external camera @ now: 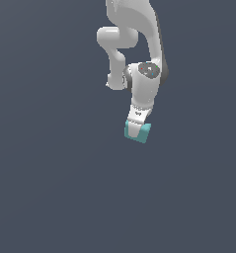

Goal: Pick up the object and move it to a goal position.

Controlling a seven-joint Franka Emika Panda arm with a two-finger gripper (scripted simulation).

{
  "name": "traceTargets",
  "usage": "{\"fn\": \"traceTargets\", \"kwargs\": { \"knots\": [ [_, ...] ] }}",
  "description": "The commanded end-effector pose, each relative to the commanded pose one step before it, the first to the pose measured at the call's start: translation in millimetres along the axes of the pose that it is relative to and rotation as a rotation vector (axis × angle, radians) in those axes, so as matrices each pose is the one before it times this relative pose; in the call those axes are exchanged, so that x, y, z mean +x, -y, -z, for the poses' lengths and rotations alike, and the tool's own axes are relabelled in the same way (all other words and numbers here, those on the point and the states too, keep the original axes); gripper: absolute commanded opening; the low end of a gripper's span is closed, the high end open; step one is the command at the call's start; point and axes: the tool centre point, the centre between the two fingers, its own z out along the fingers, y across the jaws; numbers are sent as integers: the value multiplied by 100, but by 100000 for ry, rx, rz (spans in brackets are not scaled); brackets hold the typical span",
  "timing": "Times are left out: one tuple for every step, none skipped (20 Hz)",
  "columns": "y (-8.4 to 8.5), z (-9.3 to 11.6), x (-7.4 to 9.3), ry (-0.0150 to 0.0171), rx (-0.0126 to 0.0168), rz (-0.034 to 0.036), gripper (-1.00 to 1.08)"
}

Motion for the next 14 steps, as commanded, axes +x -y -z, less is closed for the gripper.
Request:
{"fn": "traceTargets", "kwargs": {
  "knots": [
    [722, 1201, -200, -40, -127, 18, -100],
    [352, 520, -87, 67, 8, 13, -100],
    [370, 578, -105, 0, 0, 0, -100],
    [356, 562, -98, 0, 0, 0, -100],
    [329, 527, -87, 0, 0, 0, -100],
    [303, 491, -78, 0, 0, 0, -100],
    [278, 456, -69, 0, 0, 0, -100],
    [248, 407, -65, -39, 56, 8, -100],
    [232, 383, -55, 0, 0, 0, -100],
    [208, 346, -48, 0, 0, 0, -100],
    [179, 308, -50, -57, 39, 3, -100],
    [161, 272, -35, 0, 0, 0, -100],
    [136, 237, -28, 0, 0, 0, -100],
    [112, 201, -22, 0, 0, 0, -100]
  ]
}}
